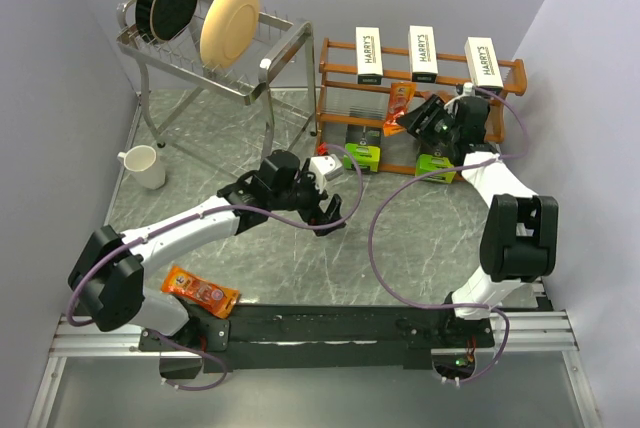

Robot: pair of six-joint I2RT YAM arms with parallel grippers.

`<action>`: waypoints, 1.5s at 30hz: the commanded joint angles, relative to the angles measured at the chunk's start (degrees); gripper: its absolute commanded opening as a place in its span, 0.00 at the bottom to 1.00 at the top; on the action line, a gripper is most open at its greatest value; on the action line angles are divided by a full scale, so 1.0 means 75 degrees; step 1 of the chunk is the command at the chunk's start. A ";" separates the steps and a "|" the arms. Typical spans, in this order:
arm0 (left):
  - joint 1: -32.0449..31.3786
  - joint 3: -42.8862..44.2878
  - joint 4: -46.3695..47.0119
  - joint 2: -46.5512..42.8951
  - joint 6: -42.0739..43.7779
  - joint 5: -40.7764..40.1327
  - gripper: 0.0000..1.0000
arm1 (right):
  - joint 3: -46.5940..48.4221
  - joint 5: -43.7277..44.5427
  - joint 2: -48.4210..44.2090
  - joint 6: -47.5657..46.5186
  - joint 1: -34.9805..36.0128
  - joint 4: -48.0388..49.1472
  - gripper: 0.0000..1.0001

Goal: Place and organize the shaving razors onto the shelf

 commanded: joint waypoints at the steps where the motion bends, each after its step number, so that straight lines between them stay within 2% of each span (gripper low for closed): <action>1: -0.0046 0.0157 -0.0089 -0.0488 0.0181 0.0114 1.00 | -0.0034 0.0122 -0.0950 -0.0118 -0.0050 -0.0186 0.66; 4: -0.0045 0.0156 -0.0347 -0.0676 0.0263 0.0009 0.99 | -0.0339 0.0075 -0.1383 -0.0176 -0.0050 -0.0349 0.68; 5: -0.0045 0.0191 -0.0731 -0.0827 0.0669 -0.0096 0.99 | -0.0409 0.0063 -0.1536 -0.0316 -0.0050 -0.0478 0.75; 7: -0.0022 0.0110 -0.1026 -0.1132 0.0907 -0.0575 0.99 | -0.0667 -0.0018 -0.2108 -0.0632 -0.0027 -0.1026 0.76; 10: 0.0608 -0.0217 -0.1262 -0.2127 0.1130 -0.0824 0.99 | -0.1217 -0.0078 -0.2998 -0.1452 0.0252 -0.2160 0.77; 11: 0.1133 -0.0265 -0.1297 -0.2582 0.1154 -0.0847 0.99 | -0.1393 -0.0055 -0.3235 -0.1976 0.0370 -0.2410 0.77; 13: 0.1663 -0.0243 -0.1636 -0.2867 0.1212 -0.0987 0.99 | -0.1955 0.0050 -0.3889 -0.2553 0.1536 -0.2878 0.77; 16: 0.2519 -0.0207 -0.1918 -0.3207 0.1108 -0.1408 1.00 | -0.2308 0.0074 -0.4303 -0.3759 0.3143 -0.2859 0.77; 17: 0.2997 -0.0207 -0.1953 -0.3370 0.0863 -0.1456 0.99 | -0.2262 0.0109 -0.4234 -0.4261 0.4239 -0.2823 0.79; 20: 0.3841 -0.0265 -0.1942 -0.3803 0.0115 -0.1421 1.00 | -0.1771 -0.0148 -0.3450 -0.4675 0.5592 -0.2496 0.80; 23: 0.4475 -0.0453 -0.1708 -0.4319 -0.0507 -0.1853 0.99 | -0.1174 -0.0265 -0.2373 -0.4665 0.6439 -0.1909 0.79; 24: 0.4664 -0.0465 -0.1661 -0.4425 -0.0638 -0.1901 1.00 | -0.0673 -0.0242 -0.2022 -0.4676 0.7057 -0.1886 0.78; 27: 0.5367 -0.0372 -0.1485 -0.4695 -0.1106 -0.1983 0.99 | 0.0486 -0.0475 -0.0522 -0.4350 0.8031 -0.1675 0.77; 30: 0.5837 -0.0114 -0.1531 -0.4977 -0.1330 -0.1820 0.99 | 0.1813 -0.0908 0.1268 -0.4266 0.8701 -0.1942 0.77; 33: 0.6048 0.0097 -0.1730 -0.5398 -0.1296 -0.1866 0.99 | 0.2694 -0.0887 0.2196 -0.4185 0.9112 -0.2095 0.78; 37: 0.6257 0.0156 -0.1965 -0.6018 -0.1236 -0.1902 0.99 | 0.2930 -0.0325 0.2867 -0.3355 0.9312 -0.1687 0.78; 45: 0.6693 0.0121 -0.2024 -0.6407 -0.1471 -0.1480 0.99 | 0.3538 0.0424 0.4085 -0.3586 0.9921 -0.1885 0.78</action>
